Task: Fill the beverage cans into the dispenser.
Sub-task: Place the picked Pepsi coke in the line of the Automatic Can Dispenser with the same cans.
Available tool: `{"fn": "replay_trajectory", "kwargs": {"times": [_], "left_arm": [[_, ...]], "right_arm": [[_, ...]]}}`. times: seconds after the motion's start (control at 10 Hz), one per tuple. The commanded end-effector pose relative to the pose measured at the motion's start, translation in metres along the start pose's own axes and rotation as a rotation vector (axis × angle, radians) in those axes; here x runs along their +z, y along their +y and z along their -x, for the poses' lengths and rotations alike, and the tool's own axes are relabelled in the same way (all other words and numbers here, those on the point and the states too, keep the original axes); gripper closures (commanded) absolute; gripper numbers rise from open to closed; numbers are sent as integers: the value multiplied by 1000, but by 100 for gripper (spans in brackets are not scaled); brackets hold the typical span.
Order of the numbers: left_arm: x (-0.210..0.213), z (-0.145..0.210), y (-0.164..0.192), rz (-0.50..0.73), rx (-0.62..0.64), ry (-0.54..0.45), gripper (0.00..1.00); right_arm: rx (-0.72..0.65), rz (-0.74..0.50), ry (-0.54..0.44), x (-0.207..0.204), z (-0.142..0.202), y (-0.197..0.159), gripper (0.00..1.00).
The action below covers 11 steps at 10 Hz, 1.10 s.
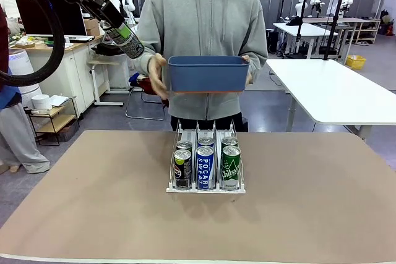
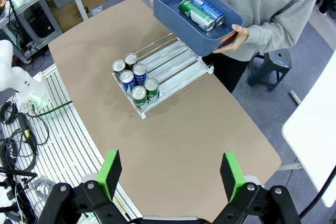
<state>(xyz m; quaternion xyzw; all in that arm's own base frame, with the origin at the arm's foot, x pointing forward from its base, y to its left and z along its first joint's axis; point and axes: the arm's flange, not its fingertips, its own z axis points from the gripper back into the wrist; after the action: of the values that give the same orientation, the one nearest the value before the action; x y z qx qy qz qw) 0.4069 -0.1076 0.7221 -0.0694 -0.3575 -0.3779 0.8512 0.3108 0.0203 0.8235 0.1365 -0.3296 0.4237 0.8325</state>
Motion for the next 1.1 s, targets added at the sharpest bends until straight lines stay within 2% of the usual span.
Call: {"fn": "replay_trajectory", "kwargs": {"times": [0.0,0.5,0.6,0.7,1.0], "left_arm": [[0,-2,-2,-37,8,0,42],[3,0,-4,-37,6,-1,42],[1,0,-10,-7,26,36,42],[-1,0,-19,20,39,54,42],[-1,5,-63,-18,123,125,42]], "right_arm": [[-1,-13,-20,-3,3,3,0],[-1,-13,-20,-3,3,3,0],[-1,-13,-20,-3,3,3,0],[-1,-13,-20,-3,3,3,0],[-1,-13,-20,-3,3,3,0]]}}
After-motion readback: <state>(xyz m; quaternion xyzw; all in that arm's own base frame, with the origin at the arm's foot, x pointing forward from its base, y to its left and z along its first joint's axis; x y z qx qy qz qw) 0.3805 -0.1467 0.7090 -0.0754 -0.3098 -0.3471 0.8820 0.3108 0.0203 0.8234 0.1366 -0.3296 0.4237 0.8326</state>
